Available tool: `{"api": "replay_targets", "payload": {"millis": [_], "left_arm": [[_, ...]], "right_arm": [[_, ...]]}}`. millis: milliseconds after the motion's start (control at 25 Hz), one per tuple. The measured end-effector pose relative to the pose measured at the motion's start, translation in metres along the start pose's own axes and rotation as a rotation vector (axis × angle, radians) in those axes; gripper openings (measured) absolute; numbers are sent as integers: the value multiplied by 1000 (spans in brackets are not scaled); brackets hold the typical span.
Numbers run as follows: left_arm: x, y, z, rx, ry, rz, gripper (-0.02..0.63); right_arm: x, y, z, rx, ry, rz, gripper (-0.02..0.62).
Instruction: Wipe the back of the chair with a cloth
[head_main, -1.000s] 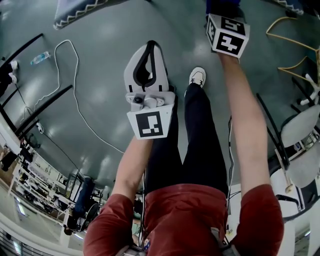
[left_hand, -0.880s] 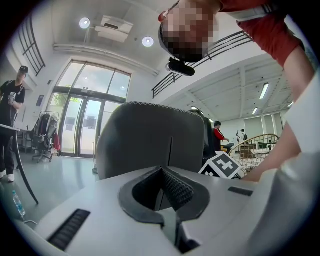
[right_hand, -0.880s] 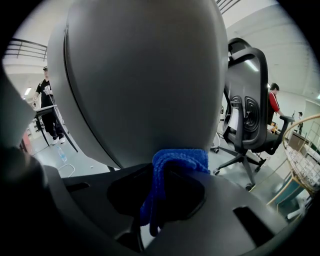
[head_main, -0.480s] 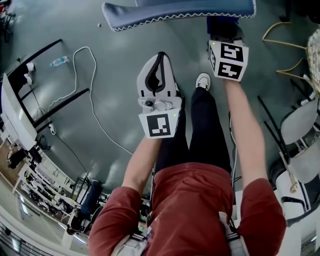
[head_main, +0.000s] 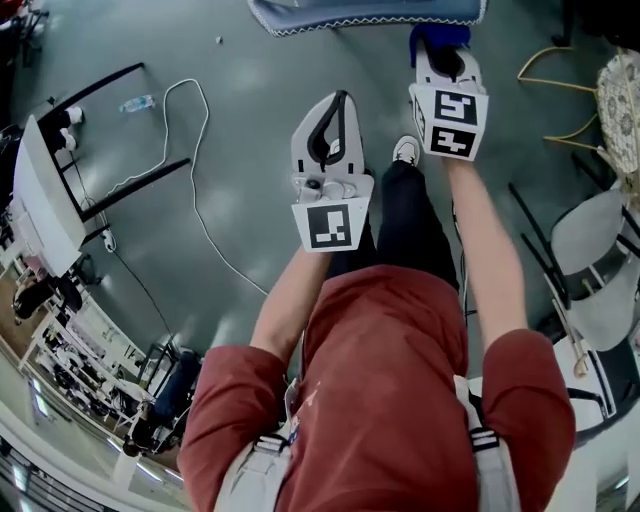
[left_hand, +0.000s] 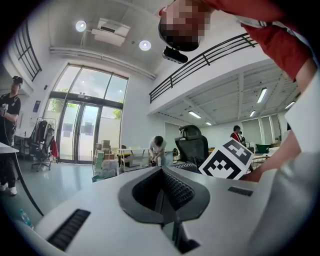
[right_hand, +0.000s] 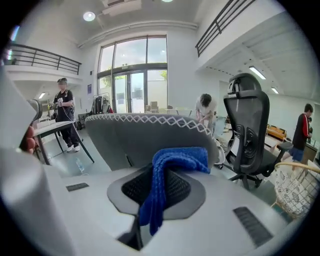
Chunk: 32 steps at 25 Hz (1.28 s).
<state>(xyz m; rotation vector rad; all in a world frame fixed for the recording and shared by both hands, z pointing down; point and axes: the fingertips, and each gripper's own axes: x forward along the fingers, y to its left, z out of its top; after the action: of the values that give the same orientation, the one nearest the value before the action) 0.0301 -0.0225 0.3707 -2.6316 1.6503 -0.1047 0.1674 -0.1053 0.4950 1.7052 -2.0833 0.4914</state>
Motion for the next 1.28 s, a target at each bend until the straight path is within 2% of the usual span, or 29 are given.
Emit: {"api": "replay_targets", "payload": {"millis": [160, 520, 720, 1000, 1280], "left_arm": [[-13, 17, 16, 3, 13, 4, 14], [-26, 18, 35, 16, 0, 16, 14], [-32, 21, 32, 20, 13, 16, 12], [-31, 26, -1, 6, 26, 21, 12], [-22, 33, -68, -13, 37, 32, 14]], "right_arm": [[-6, 13, 19, -2, -5, -9, 61], [-16, 4, 30, -2, -17, -21, 61], [-18, 8, 26, 2, -21, -23, 61], [-4, 26, -21, -4, 24, 12, 61], [41, 44, -93, -7, 75, 46, 61]]}}
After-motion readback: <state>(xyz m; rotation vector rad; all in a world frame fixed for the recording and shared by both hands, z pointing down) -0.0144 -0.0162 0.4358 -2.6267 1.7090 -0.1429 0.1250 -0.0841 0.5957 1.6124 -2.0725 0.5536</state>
